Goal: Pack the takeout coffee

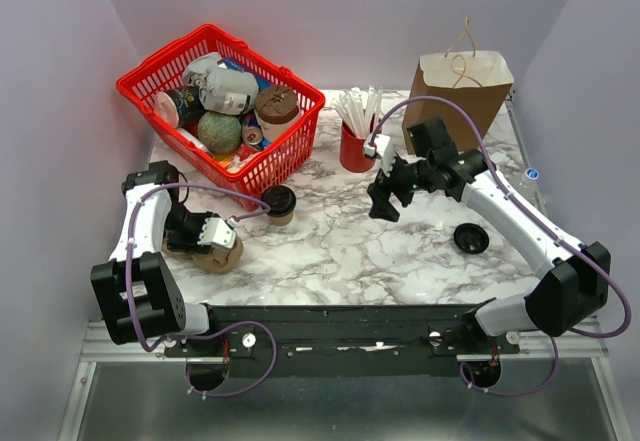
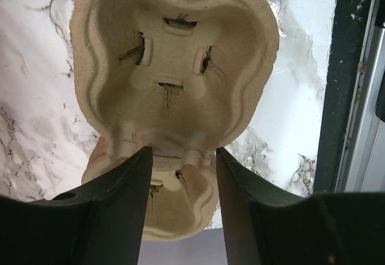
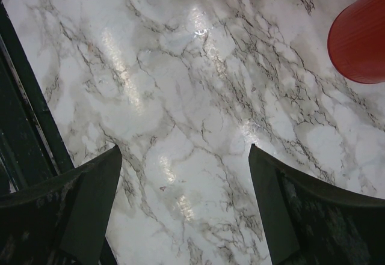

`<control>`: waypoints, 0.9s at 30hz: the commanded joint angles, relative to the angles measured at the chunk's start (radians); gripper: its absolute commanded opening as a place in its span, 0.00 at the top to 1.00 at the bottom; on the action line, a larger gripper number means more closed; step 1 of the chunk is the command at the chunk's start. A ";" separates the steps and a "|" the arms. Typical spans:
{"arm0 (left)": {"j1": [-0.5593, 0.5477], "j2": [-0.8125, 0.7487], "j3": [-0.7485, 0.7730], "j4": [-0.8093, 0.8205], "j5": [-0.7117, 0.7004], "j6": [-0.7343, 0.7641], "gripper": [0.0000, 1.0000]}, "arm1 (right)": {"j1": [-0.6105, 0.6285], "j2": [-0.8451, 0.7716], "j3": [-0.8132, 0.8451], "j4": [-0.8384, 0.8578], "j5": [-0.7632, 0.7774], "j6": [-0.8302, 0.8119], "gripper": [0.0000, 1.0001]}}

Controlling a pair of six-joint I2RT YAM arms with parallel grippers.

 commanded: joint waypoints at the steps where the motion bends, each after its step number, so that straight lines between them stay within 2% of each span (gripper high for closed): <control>1: -0.003 0.013 -0.011 -0.025 0.019 0.556 0.45 | -0.006 0.014 -0.005 0.002 -0.011 -0.005 0.05; 7: -0.005 0.019 -0.007 -0.002 0.031 0.557 0.45 | -0.006 0.014 -0.011 0.010 -0.011 -0.002 0.05; 19: -0.002 0.022 0.051 -0.054 0.077 0.551 0.46 | -0.006 0.022 -0.011 0.010 -0.011 -0.003 0.05; 27: 0.004 0.004 0.014 -0.010 0.072 0.559 0.46 | -0.006 0.026 -0.017 0.016 -0.013 -0.003 0.05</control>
